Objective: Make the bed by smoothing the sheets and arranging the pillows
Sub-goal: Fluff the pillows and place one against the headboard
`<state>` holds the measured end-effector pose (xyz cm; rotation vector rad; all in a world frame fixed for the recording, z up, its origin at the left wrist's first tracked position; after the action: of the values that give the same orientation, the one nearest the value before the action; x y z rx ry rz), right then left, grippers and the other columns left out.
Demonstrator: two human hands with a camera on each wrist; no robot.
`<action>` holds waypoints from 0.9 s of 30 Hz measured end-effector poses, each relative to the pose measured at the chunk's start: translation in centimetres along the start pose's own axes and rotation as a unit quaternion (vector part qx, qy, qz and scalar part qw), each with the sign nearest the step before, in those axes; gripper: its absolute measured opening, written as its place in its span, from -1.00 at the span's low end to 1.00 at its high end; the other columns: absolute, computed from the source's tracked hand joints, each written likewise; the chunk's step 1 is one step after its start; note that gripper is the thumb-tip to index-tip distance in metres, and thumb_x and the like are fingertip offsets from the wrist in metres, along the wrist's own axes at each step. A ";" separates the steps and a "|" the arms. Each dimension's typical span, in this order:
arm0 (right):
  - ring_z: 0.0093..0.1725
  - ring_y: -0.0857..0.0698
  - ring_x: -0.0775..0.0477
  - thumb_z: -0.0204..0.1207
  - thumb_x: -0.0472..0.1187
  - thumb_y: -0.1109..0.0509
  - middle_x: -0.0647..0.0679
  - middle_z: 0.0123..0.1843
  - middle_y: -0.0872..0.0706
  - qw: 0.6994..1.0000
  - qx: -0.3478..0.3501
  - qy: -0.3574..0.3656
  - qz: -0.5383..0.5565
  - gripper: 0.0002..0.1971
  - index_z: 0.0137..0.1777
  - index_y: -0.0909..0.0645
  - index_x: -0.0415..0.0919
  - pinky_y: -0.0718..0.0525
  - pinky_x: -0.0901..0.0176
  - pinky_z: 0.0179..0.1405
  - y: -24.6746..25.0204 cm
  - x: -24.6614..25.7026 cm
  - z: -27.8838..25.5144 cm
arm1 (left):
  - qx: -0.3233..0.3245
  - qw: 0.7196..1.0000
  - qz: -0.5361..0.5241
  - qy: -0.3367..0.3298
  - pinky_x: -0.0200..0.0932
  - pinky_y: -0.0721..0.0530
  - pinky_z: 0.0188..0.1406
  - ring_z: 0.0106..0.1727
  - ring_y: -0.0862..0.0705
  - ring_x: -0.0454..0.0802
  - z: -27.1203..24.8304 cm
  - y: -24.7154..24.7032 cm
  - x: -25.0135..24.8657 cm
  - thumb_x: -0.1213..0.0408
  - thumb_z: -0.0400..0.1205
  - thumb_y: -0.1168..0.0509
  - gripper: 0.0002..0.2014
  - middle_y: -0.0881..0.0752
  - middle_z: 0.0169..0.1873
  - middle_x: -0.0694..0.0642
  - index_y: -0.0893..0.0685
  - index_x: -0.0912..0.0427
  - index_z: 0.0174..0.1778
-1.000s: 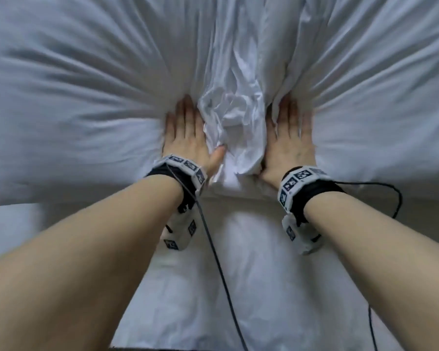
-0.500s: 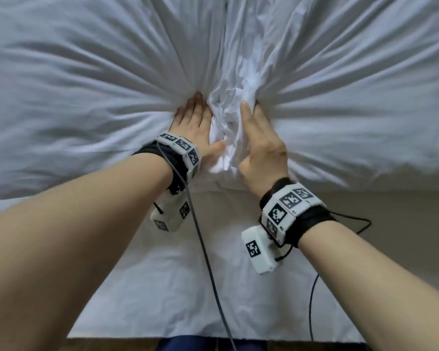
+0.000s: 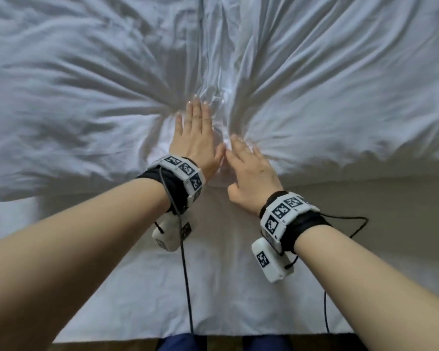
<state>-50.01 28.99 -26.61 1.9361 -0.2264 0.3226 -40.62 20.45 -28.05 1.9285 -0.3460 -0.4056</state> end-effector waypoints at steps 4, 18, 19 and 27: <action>0.66 -0.23 -0.31 0.33 -0.21 -0.16 -0.29 0.66 -0.27 0.988 -0.154 -0.002 -0.031 -0.31 0.53 -0.46 -0.35 -0.01 -0.24 0.67 4.5 -7.5 -4.1 | -0.097 0.980 -0.002 -0.175 0.20 0.21 0.68 0.71 0.23 0.19 -0.9 3.7 -10.3 -0.04 0.73 0.03 -0.24 0.21 0.69 0.30 0.18 0.30 0.71; 0.69 0.17 -0.42 0.61 0.34 0.16 -0.19 0.74 0.28 0.952 -0.172 -0.220 -0.124 -0.30 0.69 0.30 0.23 0.08 -0.64 0.49 8.4 -33.3 -7.7 | 0.064 0.998 0.012 0.000 0.83 0.23 0.23 0.67 0.40 0.09 9.4 -0.9 -24.7 -0.47 0.57 0.21 -0.27 0.50 0.62 -0.08 0.43 -0.41 0.57; 0.69 0.17 -0.42 0.60 0.34 0.17 -0.21 0.74 0.27 0.952 -0.175 -0.223 -0.117 -0.29 0.69 0.30 0.21 0.08 -0.64 0.49 7.6 -33.9 -7.1 | 0.074 0.997 0.019 0.001 0.82 0.23 0.25 0.67 0.41 0.09 10.4 -1.5 -24.9 -0.48 0.56 0.21 -0.26 0.52 0.62 -0.08 0.45 -0.41 0.56; 0.70 0.15 -0.38 0.57 0.36 0.07 -0.18 0.74 0.26 0.965 -0.154 -0.192 -0.092 -0.25 0.70 0.22 0.21 0.16 -0.59 0.53 7.6 -35.1 -6.3 | 0.065 0.997 0.040 0.028 0.78 0.23 0.31 0.70 0.31 0.08 11.1 -2.3 -25.3 -0.44 0.58 0.26 -0.30 0.40 0.67 -0.06 0.40 -0.40 0.58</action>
<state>-86.28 32.16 -29.23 1.6792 -0.3253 -0.2062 -68.09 22.76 -31.13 2.0406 -0.4190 -0.2821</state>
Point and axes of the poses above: each hand's wrist, its own z-axis towards the middle knuckle, its own y-axis out of the back of the hand, x = y × z, the point moved 6 cm from there along z, towards the middle knuckle
